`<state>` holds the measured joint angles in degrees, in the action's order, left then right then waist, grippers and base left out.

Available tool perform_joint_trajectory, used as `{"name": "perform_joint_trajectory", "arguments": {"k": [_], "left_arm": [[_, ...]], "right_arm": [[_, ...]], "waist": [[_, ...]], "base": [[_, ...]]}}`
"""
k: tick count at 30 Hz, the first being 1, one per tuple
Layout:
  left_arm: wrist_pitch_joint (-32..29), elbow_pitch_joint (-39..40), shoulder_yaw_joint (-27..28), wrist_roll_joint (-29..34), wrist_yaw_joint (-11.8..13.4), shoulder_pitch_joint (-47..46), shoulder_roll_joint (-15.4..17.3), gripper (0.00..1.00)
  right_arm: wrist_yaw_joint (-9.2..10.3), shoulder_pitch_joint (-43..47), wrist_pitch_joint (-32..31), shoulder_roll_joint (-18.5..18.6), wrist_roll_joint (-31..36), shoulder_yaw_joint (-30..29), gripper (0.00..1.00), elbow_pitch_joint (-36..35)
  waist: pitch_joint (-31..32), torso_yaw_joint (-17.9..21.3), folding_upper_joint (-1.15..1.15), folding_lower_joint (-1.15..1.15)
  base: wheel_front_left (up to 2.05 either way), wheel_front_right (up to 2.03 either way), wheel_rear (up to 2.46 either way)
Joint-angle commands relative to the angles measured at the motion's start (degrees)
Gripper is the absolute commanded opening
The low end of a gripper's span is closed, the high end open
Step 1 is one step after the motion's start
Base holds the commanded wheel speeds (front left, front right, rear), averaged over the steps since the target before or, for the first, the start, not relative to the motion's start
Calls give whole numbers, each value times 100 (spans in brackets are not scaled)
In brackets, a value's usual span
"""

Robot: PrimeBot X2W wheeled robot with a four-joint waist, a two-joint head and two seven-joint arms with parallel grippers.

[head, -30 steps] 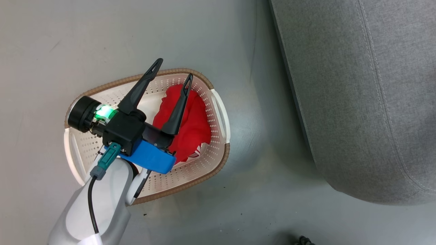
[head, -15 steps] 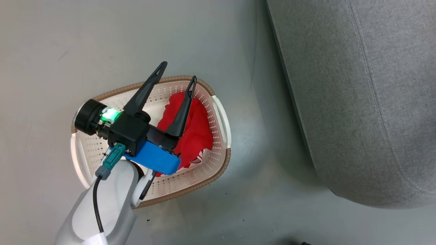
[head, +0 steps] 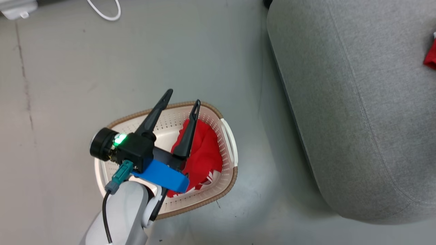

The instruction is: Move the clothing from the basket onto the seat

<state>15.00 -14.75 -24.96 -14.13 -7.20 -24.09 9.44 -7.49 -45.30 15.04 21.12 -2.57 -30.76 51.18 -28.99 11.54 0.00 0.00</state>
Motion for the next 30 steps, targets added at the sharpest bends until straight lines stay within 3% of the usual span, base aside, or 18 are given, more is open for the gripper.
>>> {"name": "perform_joint_trajectory", "arguments": {"k": [1,12,23,30], "left_arm": [[28,-23,16,-42,-43,91,-17,100],[28,-112,350,-183,-29,851,-151,100],[28,-190,1084,-162,-30,1688,-314,100],[28,-233,1517,-98,-30,2036,-377,100]], "right_arm": [[-1,164,19,-27,53,37,100,-20],[-1,1267,-63,-482,40,471,100,-778],[-1,2726,-745,-1287,71,1053,100,-2630],[-1,3433,-1103,-1606,17,1607,100,-3685]], "waist": [[270,-57,0,0],[1253,-194,0,0],[2165,-430,0,0],[2497,-626,0,0]], "base": [[0,0,0],[0,0,0],[0,0,0],[0,0,0]]}}
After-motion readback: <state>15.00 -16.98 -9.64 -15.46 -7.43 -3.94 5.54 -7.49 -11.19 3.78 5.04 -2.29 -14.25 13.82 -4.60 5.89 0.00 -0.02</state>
